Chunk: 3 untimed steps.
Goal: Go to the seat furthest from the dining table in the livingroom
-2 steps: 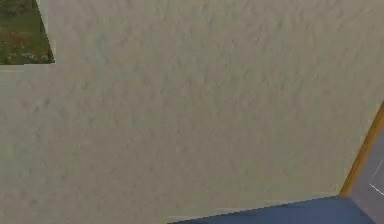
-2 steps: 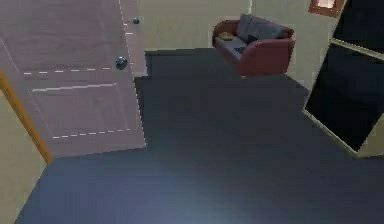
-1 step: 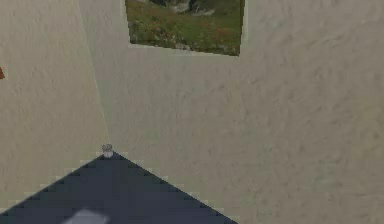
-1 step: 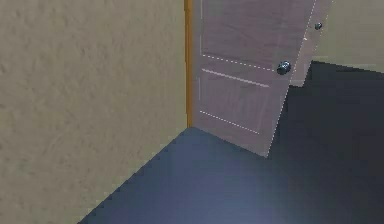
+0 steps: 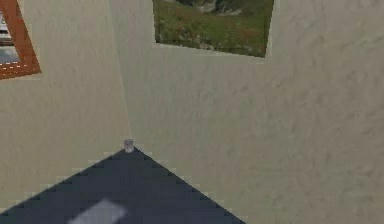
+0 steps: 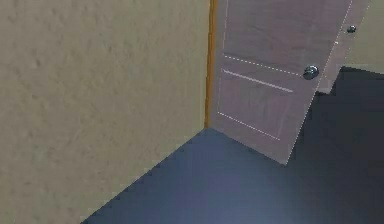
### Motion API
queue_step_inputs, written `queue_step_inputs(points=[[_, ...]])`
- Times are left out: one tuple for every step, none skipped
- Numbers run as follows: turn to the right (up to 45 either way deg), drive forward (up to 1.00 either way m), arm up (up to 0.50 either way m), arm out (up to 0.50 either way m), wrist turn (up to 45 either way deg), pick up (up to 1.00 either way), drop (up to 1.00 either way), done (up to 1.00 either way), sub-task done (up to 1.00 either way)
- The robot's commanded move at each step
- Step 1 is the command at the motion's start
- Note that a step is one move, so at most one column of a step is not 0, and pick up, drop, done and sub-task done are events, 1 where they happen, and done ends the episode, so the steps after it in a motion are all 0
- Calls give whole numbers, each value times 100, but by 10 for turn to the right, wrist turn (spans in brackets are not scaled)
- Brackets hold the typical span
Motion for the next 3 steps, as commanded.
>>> queue_step_inputs(points=[[0, 20, 0, 0, 0, 0, 0, 0, 0], [-450, 0, 0, 0, 0, 0, 0, 0, 0], [-30, 0, 0, 0, 0, 0, 0, 0, 0]])
